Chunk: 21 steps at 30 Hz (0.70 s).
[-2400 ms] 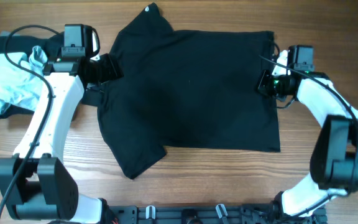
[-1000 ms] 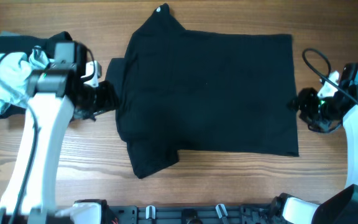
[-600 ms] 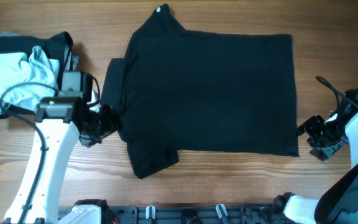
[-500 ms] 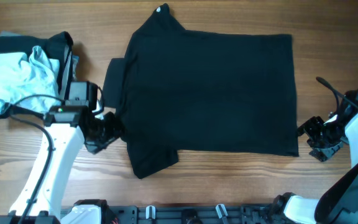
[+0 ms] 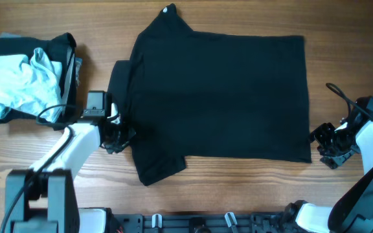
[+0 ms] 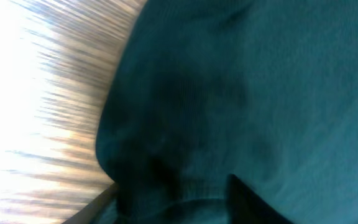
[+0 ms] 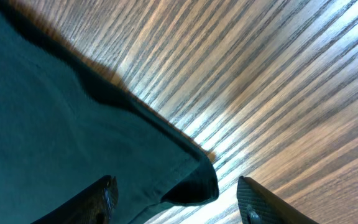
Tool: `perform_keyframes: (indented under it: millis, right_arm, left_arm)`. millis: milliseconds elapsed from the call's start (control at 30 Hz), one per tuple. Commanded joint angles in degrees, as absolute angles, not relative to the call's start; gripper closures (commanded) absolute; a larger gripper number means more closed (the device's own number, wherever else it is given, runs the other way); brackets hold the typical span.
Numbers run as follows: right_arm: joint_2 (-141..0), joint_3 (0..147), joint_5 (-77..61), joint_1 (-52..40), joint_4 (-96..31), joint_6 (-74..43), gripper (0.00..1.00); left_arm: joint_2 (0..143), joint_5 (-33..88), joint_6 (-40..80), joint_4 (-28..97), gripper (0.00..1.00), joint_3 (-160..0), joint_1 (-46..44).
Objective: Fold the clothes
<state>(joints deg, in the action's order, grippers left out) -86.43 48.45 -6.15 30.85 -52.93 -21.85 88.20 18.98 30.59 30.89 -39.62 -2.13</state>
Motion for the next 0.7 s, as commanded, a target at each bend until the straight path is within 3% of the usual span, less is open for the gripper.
perform_keyframes:
  millis: [0,33,333,367,400,433,467,500,567,667]
  right_arm:
    - [-86.91,47.97,-5.52,31.05,-53.67,-21.82,0.33]
    - [-86.91,47.37,-4.45,31.05,-53.69,-22.61,0.33]
    - [-86.91,41.93,-3.99,31.09,-50.76,-24.01,0.33]
    - [-86.91,41.08,-5.30,31.09,-48.97,-23.83,0.34]
    - [-86.91,39.53,-9.02,31.09,-45.71,-23.88,0.38]
    - [-86.91,38.28,-10.96,31.09,-43.55,-23.97,0.42]
    - [-86.91,37.04,-12.53,31.09,-41.45,-23.70,0.53]
    - [-86.91,36.64,-12.58,31.09,-40.97,-23.49,0.66]
    - [-86.89,37.06,-13.67,31.09,-39.68,-19.35,0.95]
    - [-85.97,41.43,-13.67,31.09,-45.50,-17.98,0.96]
  left_arm:
    - [92.88,18.76,30.50,31.18,0.88,-37.30,-3.46]
    - [92.27,18.87,30.50,32.36,0.96,-37.85,-3.01]
    - [87.09,18.55,30.24,34.50,0.94,-40.88,0.54]
    - [87.09,18.57,30.26,34.50,0.85,-40.88,0.54]
    - [87.09,18.65,30.26,34.54,0.67,-40.88,0.54]
    - [87.07,18.68,30.22,35.33,0.39,-40.91,0.54]
    - [86.87,20.38,27.55,36.97,0.18,-40.95,0.54]
    - [86.72,21.82,25.21,38.54,0.08,-41.17,0.54]
    - [86.19,21.63,23.97,40.58,0.04,-41.41,0.54]
    - [86.02,21.69,23.97,41.56,0.02,-41.39,0.54]
